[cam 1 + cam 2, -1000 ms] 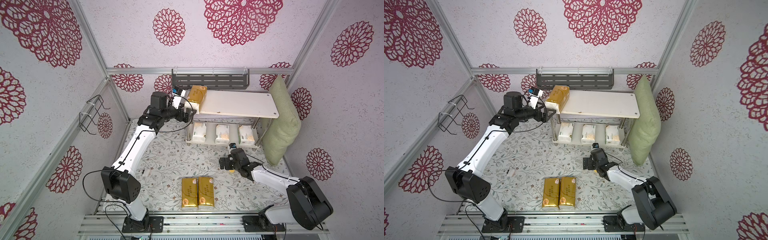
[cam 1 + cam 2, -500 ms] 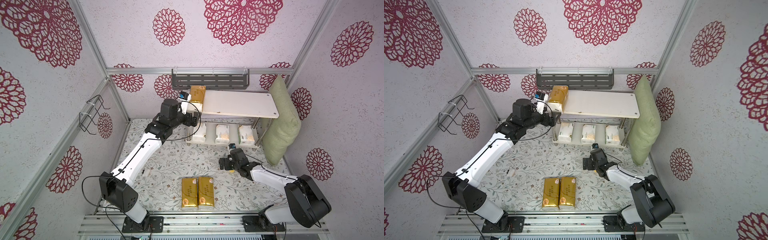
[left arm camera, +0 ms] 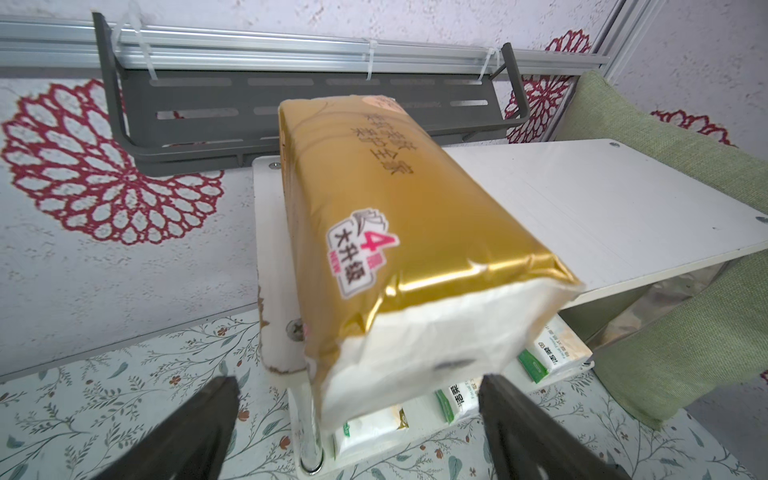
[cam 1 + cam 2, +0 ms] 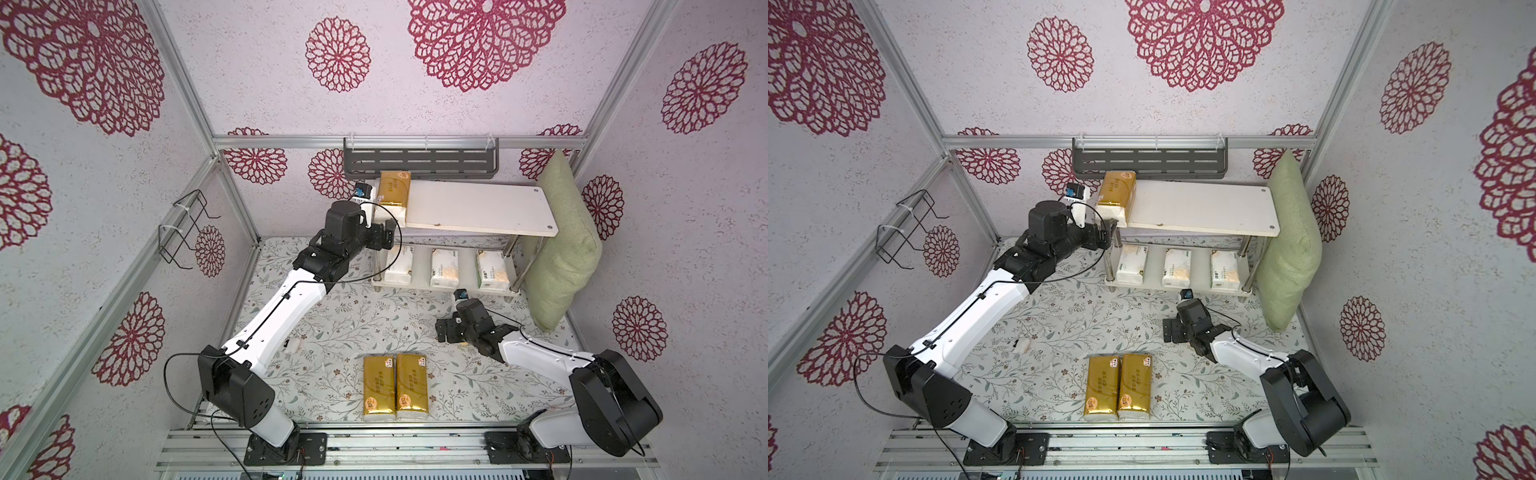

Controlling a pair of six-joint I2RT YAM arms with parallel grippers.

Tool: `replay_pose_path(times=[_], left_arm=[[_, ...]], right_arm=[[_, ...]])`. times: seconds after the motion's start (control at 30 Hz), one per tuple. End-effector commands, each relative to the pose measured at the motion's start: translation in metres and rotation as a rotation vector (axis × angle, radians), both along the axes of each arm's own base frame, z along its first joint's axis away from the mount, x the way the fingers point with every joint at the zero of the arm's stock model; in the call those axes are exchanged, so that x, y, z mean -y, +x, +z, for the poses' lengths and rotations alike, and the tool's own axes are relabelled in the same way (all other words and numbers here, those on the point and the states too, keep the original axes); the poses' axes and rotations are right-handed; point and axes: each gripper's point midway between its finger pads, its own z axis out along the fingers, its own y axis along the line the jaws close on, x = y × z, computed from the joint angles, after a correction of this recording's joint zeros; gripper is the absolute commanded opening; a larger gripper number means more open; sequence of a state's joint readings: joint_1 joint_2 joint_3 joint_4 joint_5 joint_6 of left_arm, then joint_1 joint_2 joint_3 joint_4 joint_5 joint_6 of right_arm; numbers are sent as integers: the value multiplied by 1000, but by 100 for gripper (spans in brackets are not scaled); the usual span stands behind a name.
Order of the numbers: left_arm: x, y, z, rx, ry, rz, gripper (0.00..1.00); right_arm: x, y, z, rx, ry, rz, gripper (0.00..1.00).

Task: Place the tissue boxes on the shelf by color
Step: Place a box of tissues on the shelf, then adjust the box of tissues on the shelf.

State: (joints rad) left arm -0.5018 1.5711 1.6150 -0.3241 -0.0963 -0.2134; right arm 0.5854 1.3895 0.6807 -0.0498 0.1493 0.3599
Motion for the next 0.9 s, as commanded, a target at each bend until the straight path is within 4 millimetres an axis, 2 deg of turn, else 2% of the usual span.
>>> replay_pose_path(times=[0.0, 0.1, 0.2, 0.33, 0.47, 0.6, 0.67, 0.73, 0.87], left_arm=[[-24, -31, 31, 49, -45, 48, 98], [-45, -50, 23, 17, -51, 97, 97], [-74, -58, 12, -42, -69, 206, 97], [-112, -51, -19, -159, -84, 360, 97], [-143, -40, -62, -288, -103, 517, 97], [-155, -35, -108, -369, -112, 620, 97], [-158, -35, -123, -392, -110, 642, 97], [-161, -36, -131, -400, -114, 653, 97], [-167, -41, -135, -390, -130, 670, 97]], right_arm=[[-20, -3, 59, 115, 20, 26, 99], [-41, -16, 99, 188, 15, 53, 98], [-61, -21, 140, 287, 16, 51, 98], [-93, -17, 198, 435, 57, 28, 99], [-116, -5, 242, 546, 76, -18, 99], [-138, 14, 276, 607, 84, -48, 99], [-148, 22, 292, 633, 77, -52, 99], [-156, 30, 307, 656, 63, -61, 99], [-169, 42, 327, 675, 36, -81, 99]])
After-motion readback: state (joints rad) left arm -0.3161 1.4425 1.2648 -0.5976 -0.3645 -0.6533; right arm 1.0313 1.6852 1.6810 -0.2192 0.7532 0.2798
